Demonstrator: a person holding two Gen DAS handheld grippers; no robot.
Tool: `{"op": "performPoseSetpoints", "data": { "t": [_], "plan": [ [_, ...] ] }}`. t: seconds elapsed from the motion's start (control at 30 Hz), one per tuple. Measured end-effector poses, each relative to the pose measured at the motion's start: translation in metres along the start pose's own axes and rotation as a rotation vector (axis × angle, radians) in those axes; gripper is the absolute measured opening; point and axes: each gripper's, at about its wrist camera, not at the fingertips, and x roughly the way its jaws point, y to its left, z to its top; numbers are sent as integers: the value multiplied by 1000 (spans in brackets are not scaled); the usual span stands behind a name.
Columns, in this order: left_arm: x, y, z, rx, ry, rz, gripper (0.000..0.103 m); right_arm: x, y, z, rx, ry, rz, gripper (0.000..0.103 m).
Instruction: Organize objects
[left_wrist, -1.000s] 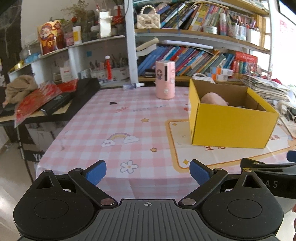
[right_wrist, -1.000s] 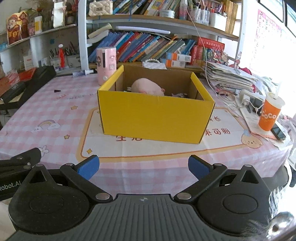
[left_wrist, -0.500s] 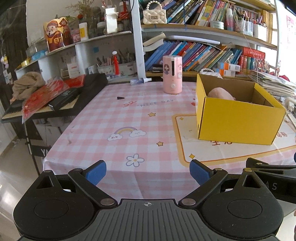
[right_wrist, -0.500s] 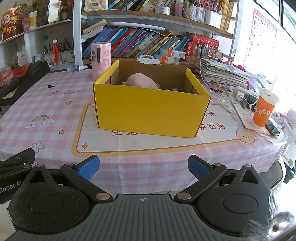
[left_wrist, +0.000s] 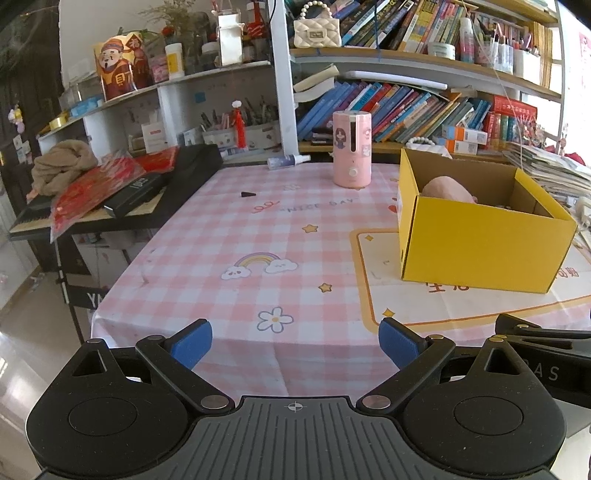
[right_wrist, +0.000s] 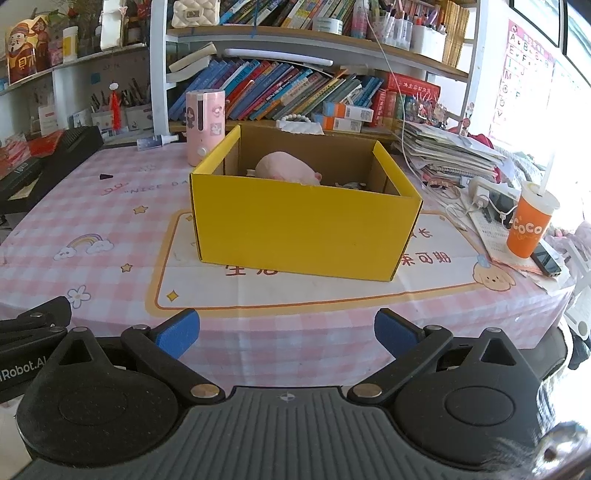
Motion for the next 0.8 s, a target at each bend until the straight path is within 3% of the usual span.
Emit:
{"op": "performPoseSetpoints", "data": {
  "t": [0.8],
  "plan": [
    [4, 6, 2, -21, 30, -5, 98, 2, 5, 3, -6, -4, 12, 101]
  ]
}}
